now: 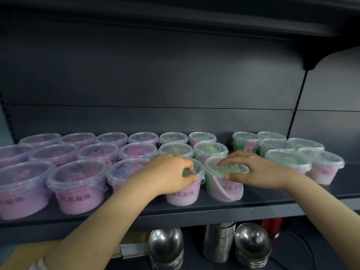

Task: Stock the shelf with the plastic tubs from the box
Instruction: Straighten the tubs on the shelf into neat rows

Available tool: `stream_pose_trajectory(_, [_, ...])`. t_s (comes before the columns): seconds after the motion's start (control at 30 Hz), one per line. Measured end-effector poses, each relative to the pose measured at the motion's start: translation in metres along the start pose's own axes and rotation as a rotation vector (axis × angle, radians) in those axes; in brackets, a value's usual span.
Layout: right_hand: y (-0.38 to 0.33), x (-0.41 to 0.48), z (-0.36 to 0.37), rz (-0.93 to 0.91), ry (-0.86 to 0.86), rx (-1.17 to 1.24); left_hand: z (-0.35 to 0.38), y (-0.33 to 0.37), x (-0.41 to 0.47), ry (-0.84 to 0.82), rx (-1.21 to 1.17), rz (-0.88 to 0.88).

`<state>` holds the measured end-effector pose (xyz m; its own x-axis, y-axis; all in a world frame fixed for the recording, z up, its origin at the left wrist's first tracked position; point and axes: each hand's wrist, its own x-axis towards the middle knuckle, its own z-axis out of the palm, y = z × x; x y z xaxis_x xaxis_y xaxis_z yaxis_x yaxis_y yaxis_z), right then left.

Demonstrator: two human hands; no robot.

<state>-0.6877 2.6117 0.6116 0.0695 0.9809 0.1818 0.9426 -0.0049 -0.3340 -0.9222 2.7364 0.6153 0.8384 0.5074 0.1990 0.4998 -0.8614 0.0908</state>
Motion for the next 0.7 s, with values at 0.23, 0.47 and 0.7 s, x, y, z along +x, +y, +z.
stream_pose_trajectory(0.23, [0.013,-0.008,-0.011,0.001,0.085,0.075,-0.013,0.003,0.013,-0.083,-0.194,-0.118])
stream_pose_trajectory(0.47, [0.079,-0.023,-0.046,0.068,0.264,-0.062,0.000,0.048,0.047,0.103,-0.097,-0.048])
stream_pose_trajectory(0.7, [0.137,-0.037,-0.059,0.195,0.201,-0.108,0.028,0.100,0.094,-0.004,-0.100,-0.144])
